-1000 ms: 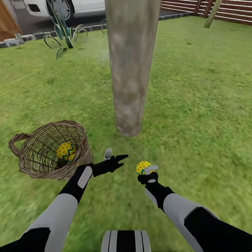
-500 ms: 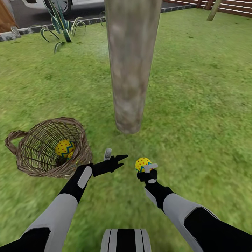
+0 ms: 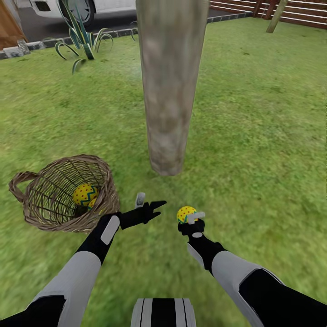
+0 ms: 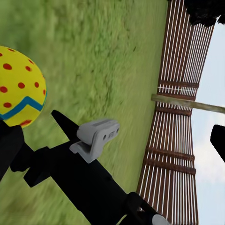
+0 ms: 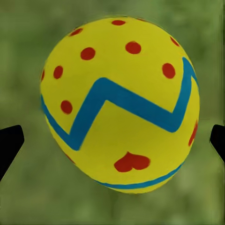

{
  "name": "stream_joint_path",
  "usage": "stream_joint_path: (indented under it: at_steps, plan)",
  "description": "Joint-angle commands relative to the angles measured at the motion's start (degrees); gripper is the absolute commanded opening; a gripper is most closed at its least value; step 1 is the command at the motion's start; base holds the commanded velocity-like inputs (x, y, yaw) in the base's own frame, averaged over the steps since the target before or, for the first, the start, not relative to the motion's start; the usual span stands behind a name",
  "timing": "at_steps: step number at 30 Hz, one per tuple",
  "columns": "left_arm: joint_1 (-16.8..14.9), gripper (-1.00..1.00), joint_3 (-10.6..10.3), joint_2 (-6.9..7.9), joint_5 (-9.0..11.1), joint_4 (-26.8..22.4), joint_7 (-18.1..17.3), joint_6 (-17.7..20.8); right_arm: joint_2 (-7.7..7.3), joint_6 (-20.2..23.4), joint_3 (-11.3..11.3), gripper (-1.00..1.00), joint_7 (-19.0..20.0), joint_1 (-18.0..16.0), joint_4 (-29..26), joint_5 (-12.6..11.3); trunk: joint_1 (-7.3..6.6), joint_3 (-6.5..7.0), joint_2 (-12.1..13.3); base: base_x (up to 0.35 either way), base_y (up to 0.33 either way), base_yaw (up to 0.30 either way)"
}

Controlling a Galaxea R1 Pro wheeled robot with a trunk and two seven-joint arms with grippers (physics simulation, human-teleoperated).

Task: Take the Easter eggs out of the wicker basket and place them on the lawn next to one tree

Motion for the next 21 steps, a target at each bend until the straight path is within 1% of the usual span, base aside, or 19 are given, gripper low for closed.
stream_joint_path:
  at_steps: [1, 13, 17, 18, 19, 20, 21]
  plan:
    - [0.0, 1.00, 0.3, -0.06, -0.1, 0.0, -0.1, 0.3, 0.00, -0.3, 0.4, 1.00, -0.2, 0.0, 0.1, -0.6, -0.03, 0.19, 0.0, 0.000, 0.000, 0.000]
    - [0.0, 1.00, 0.3, 0.02, -0.1, 0.0, 0.1, 0.6, -0.07, -0.1, 0.3, 1.00, 0.1, 0.0, -0.6, -0.9, -0.34, 2.85, 0.2, 0.000, 0.000, 0.000]
    - [0.0, 1.00, 0.4, 0.11, -0.1, 0.0, 0.2, 0.6, -0.18, 0.6, 0.3, 1.00, 1.1, 0.0, -1.6, -1.0, -0.44, 3.74, 0.2, 0.000, 0.000, 0.000]
    - [0.0, 1.00, 0.4, 0.11, -0.1, 0.0, 0.2, 0.7, -0.25, 1.0, 0.2, 1.00, 1.6, 0.0, -2.8, -1.0, -0.47, 3.96, 0.2, 0.000, 0.000, 0.000]
    - [0.0, 1.00, 0.4, 0.12, -0.1, -0.1, 0.2, 0.7, -0.36, 2.7, 0.2, 1.00, 1.9, 0.0, -4.3, -1.0, -0.50, 4.18, 0.2, 0.000, 0.000, 0.000]
    - [0.0, 1.00, 0.4, 0.15, -0.1, -0.1, 0.2, 0.7, -0.69, 5.8, 0.1, 1.00, 2.2, 0.0, -6.2, -1.1, -0.52, 4.40, 0.3, 0.000, 0.000, 0.000]
    - [0.0, 1.00, 0.4, 0.18, -0.1, -0.1, 0.2, 0.7, -1.22, 7.5, 0.1, 1.00, 2.3, 0.0, -7.7, -1.1, -0.55, 4.62, 0.3, 0.000, 0.000, 0.000]
